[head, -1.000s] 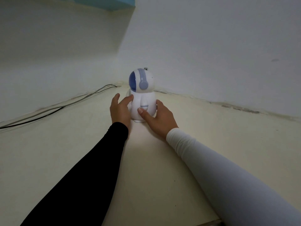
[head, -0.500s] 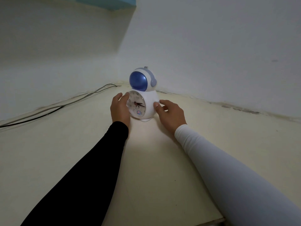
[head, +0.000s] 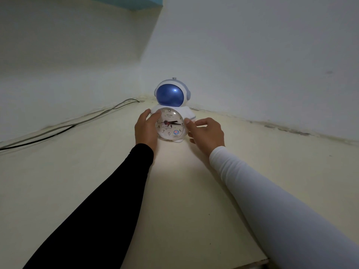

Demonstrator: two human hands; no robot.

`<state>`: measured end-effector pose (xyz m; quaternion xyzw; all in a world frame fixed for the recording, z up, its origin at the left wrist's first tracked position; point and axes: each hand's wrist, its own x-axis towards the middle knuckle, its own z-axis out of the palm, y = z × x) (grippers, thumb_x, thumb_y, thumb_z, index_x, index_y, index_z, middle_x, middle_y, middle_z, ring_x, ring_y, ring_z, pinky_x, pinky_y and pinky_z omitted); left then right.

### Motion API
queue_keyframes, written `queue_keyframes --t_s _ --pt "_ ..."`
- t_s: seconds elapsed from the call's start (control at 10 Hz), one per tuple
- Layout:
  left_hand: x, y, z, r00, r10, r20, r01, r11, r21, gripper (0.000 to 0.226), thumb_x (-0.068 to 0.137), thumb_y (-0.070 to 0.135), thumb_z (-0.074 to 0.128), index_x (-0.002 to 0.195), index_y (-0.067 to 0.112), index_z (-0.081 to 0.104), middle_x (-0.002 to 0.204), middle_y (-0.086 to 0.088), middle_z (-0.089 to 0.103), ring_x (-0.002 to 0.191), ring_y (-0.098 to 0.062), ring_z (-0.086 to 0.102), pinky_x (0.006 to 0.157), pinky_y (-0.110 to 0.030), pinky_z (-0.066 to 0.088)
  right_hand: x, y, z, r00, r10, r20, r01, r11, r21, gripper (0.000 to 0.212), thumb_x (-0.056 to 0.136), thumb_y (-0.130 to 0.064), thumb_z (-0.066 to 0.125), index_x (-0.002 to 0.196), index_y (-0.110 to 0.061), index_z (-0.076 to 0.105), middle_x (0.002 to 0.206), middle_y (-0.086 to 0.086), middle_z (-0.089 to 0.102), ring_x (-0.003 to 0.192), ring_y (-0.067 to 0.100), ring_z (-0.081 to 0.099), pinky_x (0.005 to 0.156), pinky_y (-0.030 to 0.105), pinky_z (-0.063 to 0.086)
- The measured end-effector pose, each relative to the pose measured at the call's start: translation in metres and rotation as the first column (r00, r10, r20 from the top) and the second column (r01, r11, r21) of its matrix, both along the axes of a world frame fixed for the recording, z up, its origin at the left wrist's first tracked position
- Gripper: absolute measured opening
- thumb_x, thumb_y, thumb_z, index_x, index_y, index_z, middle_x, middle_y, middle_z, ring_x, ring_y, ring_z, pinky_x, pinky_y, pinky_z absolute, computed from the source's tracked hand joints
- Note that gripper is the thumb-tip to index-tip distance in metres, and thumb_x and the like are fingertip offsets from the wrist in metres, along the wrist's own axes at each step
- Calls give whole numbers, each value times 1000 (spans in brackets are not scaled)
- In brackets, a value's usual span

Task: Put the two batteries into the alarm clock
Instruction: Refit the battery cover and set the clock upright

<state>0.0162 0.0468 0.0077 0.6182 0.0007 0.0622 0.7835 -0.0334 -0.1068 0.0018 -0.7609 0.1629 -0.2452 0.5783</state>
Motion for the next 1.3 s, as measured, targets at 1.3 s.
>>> queue_keyframes --t_s 1.3 --pt "-37 17 -10 984 130 120 -175 823 540 75 90 20 77 159 16 47 155 -16 53 145 -32 51 115 -38 39 -42 -11 -1 969 -40 -242 -129 757 -641 46 95 -37 52 135 -14 50 132 10 59 125 31 51 104 38 41"
